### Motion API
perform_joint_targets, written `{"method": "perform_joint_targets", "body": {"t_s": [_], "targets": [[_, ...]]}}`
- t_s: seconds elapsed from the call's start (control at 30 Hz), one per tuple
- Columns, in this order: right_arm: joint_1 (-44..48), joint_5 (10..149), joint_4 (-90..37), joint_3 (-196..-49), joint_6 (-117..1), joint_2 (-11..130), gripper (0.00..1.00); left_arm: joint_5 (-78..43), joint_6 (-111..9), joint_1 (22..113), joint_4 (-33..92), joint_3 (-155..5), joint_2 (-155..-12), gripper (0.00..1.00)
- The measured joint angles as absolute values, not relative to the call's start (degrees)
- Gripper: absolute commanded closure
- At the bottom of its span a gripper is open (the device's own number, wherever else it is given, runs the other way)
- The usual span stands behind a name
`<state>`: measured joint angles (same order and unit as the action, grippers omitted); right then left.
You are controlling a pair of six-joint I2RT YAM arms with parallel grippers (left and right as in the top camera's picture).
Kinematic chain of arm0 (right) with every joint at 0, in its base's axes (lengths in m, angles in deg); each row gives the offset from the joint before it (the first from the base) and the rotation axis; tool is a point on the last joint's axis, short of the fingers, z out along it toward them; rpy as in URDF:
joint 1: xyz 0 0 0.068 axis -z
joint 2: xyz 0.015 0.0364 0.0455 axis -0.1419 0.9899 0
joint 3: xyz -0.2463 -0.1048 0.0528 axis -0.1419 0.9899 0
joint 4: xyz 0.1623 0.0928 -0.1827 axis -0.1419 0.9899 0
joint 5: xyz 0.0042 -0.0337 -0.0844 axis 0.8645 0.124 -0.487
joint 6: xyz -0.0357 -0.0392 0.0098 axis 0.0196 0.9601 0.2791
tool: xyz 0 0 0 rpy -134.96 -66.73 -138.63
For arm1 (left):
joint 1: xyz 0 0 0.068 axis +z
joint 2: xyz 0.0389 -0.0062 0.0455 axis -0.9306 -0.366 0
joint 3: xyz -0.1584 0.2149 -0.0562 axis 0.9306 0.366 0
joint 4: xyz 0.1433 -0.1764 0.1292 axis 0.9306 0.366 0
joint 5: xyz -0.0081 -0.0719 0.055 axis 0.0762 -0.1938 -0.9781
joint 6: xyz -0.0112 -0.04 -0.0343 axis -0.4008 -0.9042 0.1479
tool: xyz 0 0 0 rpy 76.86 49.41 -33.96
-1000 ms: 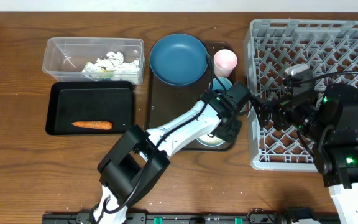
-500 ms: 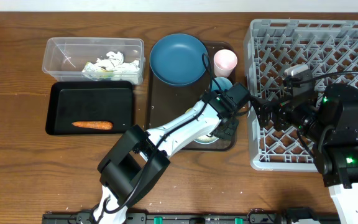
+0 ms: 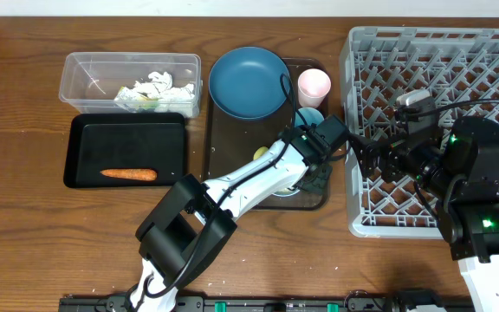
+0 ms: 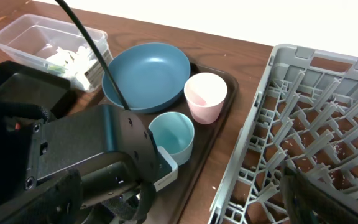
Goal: Sort waste into correct bins and load items into the dishwasher rack
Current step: 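Reach the left gripper to the pale blue rice bowl and grasp its rim, then lift the rice bowl with the left gripper over the black tray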
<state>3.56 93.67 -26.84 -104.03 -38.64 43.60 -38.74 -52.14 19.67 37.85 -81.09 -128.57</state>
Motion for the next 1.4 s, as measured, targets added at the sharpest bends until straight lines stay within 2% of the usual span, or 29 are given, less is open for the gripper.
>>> {"method": "perform_joint_targets", "body": {"t_s": [0.53,0.9,1.13,1.4], "targets": [[3.6,93.6,-26.8,-104.0,-38.6,43.6,0.01,-38.9,-52.1,23.3,45.4,-82.2,-120.1,0.94],[3.6,93.6,-26.6,-104.0,-38.6,43.6,0.02,-38.9,-52.1,29.4,48.5,-82.4,-116.7,0.94],[3.6,93.6,-26.3,-104.0,-38.6,43.6,0.02,-38.8,-51.0,38.8,53.5,-82.4,-115.4,0.94],[3.6,93.6,-26.3,-104.0,-38.6,43.6,0.02,-36.3,-47.0,51.8,54.0,-82.4,-108.6,0.94]]}}
